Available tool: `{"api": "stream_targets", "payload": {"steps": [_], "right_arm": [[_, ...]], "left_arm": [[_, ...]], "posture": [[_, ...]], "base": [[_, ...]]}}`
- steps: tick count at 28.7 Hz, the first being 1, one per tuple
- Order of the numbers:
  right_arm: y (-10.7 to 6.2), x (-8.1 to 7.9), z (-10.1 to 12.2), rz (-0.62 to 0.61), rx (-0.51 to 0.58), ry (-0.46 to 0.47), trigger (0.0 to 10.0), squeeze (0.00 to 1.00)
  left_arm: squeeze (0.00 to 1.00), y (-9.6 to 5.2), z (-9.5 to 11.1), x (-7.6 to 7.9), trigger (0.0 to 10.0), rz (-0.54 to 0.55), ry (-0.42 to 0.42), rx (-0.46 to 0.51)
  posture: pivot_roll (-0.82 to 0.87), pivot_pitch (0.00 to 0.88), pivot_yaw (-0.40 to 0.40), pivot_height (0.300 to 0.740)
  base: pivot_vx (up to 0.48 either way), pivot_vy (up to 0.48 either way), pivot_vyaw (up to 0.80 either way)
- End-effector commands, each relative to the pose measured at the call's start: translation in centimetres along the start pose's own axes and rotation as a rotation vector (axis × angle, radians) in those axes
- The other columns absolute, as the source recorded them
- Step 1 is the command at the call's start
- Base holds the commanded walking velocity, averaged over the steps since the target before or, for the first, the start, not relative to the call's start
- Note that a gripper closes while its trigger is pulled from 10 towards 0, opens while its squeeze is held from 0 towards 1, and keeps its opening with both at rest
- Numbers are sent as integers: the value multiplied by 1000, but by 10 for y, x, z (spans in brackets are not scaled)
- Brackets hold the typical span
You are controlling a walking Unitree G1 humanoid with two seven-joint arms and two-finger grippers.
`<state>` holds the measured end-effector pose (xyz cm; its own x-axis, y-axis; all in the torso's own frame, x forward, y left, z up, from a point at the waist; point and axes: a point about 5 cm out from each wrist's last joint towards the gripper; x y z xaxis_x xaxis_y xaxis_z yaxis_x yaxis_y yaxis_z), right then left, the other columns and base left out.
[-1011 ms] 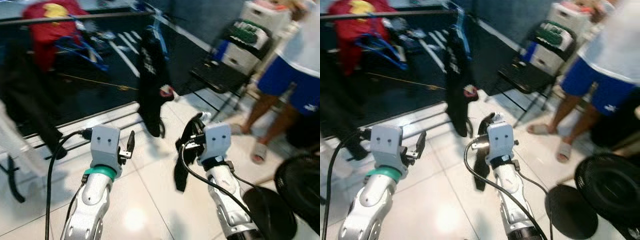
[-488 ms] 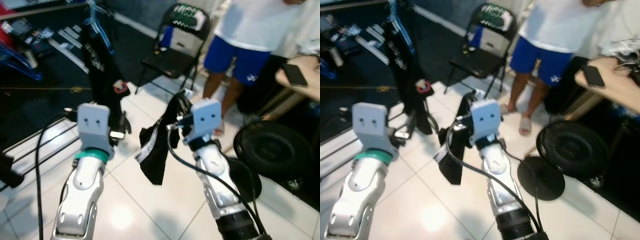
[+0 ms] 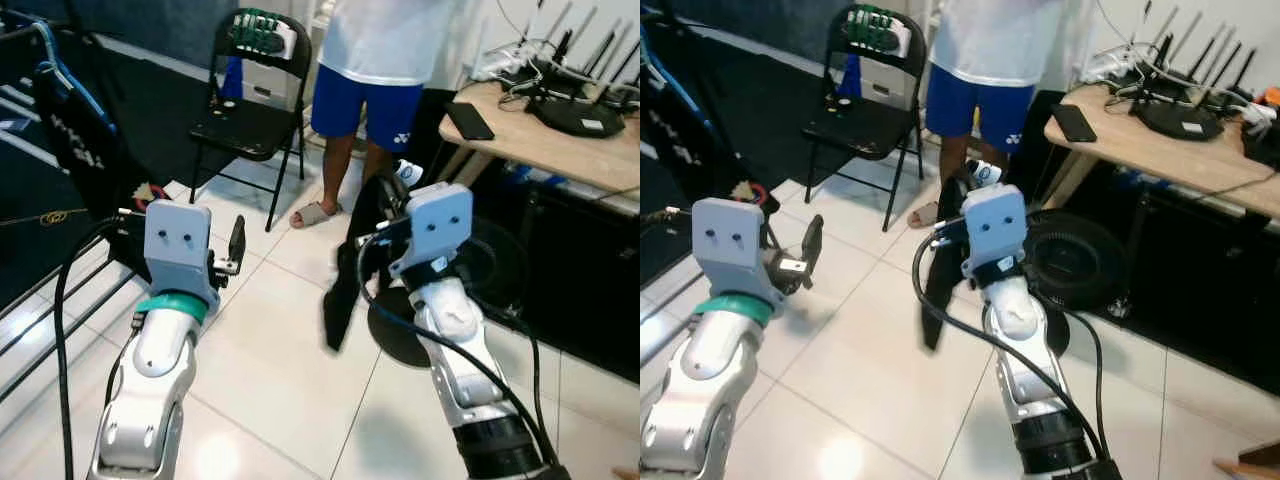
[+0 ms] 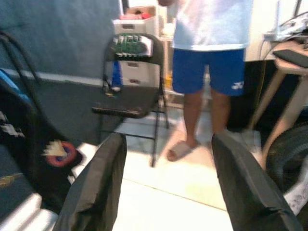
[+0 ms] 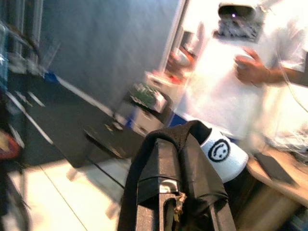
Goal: Hang hanger
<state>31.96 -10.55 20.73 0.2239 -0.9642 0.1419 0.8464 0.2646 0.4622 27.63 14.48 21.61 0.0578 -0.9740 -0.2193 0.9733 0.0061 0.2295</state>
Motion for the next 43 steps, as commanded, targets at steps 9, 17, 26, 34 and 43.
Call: {"api": "stream_targets", "payload": {"steps": [9, 17, 26, 34, 43], "right_arm": [[-37, 18, -45, -100, -182, -42, 10000, 0], [-32, 24, -39, -126, -156, -44, 10000, 0], [-22, 21, -31, -129, -116, -8, 10000, 0], [-15, 16, -25, -105, -91, 0, 10000, 0], [-11, 15, -19, -123, -51, -6, 10000, 0]], "left_arm": [[0, 1, -11, 6, 10000, -25, -50, -59], [0, 0, -12, 9, 10000, -31, -45, -66], [0, -2, -13, 10, 10000, -33, -43, -80], [0, 1, -9, 16, 10000, -37, -57, -63], [0, 9, -2, 16, 10000, -66, 2, -22]], "posture": [[-37, 46, 40, 740], [-38, 47, 43, 740], [-28, 52, 33, 740], [-31, 56, 35, 740], [-43, 57, 91, 740]], "base": [[0, 0, -800], [0, 0, -800], [0, 0, -800], [0, 0, -800], [0, 0, -800]]}}
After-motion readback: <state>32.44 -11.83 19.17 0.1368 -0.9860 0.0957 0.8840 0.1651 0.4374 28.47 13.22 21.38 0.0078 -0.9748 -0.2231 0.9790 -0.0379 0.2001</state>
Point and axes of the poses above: a point about 5 cm out from each wrist's last joint towards the gripper, its own y axis pointing out of the wrist towards the gripper, its own z axis along the axis of the wrist's last joint, x = y × z, and after that the axes turned 9 degrees about y, right-handed
